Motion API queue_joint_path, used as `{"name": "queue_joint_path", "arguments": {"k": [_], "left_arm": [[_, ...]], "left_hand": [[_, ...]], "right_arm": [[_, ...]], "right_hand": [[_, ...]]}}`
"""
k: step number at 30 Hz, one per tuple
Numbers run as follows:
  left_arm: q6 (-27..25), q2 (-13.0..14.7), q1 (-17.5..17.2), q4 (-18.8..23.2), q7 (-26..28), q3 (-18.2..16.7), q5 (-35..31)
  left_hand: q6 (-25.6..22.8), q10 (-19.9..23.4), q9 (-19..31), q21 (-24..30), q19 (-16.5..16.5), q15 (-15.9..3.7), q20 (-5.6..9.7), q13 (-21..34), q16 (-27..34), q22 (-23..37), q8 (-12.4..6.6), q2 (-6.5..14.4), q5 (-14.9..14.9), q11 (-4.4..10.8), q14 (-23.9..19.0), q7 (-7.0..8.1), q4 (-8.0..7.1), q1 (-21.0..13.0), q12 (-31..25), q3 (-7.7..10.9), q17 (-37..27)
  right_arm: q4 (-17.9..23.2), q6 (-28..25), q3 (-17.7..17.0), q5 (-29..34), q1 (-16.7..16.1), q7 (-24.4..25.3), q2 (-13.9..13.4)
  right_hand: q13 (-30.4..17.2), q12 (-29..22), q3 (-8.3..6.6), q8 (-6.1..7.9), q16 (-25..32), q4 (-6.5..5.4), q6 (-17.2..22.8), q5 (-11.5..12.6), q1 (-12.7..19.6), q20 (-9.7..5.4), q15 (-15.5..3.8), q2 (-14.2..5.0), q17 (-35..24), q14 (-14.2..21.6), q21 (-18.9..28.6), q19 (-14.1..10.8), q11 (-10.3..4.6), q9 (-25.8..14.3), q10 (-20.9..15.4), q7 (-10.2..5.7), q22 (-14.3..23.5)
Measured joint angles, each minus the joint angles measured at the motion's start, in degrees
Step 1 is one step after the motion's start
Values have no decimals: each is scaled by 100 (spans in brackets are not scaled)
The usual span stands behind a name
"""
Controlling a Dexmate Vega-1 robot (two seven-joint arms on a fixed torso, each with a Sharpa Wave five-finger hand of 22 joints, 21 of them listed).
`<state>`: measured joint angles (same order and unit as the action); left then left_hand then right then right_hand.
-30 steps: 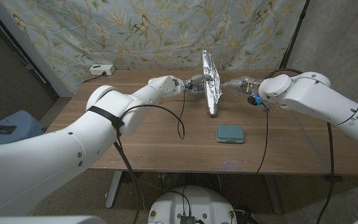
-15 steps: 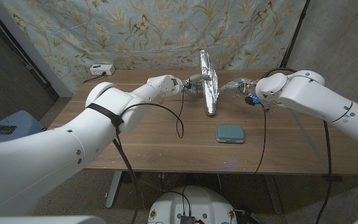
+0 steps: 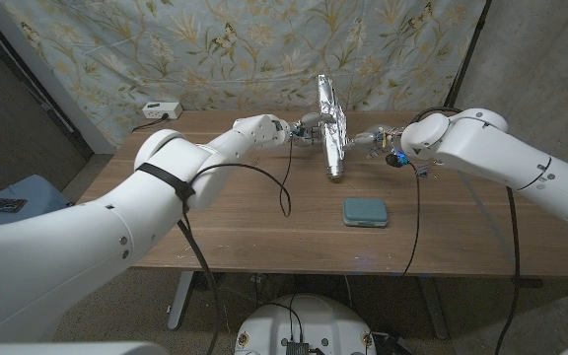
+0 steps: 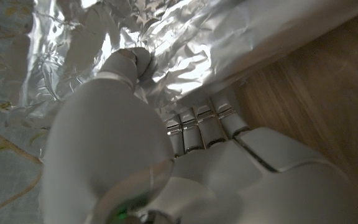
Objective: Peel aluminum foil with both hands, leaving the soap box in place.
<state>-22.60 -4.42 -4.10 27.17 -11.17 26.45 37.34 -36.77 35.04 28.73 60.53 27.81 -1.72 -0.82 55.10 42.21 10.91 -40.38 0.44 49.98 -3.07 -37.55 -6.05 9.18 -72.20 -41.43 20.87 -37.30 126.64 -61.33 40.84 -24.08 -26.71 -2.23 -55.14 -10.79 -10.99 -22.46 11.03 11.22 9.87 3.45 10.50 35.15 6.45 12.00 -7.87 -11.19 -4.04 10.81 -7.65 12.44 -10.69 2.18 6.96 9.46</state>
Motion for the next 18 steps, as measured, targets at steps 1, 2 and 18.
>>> {"name": "queue_joint_path", "arguments": {"k": [1, 2, 18], "left_arm": [[-46, 21, -29, 95, 41, 6, 25], [-62, 32, -42, 142, 52, 10, 35], [-205, 167, -181, 531, 135, 245, 110]], "left_hand": [[0, 0, 0, 0, 0, 0, 0, 5, 0, 0, 0, 0, 21, 0, 0, 0, 0, 0, 0, 0, 0], [0, 0, 1, 6, 0, 0, 0, 16, 0, 0, 0, 0, 33, 0, 0, 0, 0, 0, 0, 0, 0], [-18, 21, 32, 72, -20, 0, -21, 27, 0, 0, 0, 0, 121, -18, 0, -18, 0, 0, 29, 0, -38]], "right_arm": [[-6, -13, 11, 5, 16, -17, 1], [-9, -25, 16, 9, 25, -34, 1], [99, 130, -549, -352, -204, -113, -220]], "right_hand": [[0, 0, 0, 0, 0, 0, 0, 12, 0, 0, 0, 0, 0, 0, 0, 0, 0, 0, 0, 0, 0], [0, 0, 0, 0, 0, 0, 0, 13, 0, 0, 0, 0, 0, 0, 0, 0, 0, 0, 0, 0, 0], [-29, -26, 123, 23, 28, -123, 148, -15, 5, 144, 37, 101, -15, 145, 22, -144, 11, 0, -195, 22, 0]]}}
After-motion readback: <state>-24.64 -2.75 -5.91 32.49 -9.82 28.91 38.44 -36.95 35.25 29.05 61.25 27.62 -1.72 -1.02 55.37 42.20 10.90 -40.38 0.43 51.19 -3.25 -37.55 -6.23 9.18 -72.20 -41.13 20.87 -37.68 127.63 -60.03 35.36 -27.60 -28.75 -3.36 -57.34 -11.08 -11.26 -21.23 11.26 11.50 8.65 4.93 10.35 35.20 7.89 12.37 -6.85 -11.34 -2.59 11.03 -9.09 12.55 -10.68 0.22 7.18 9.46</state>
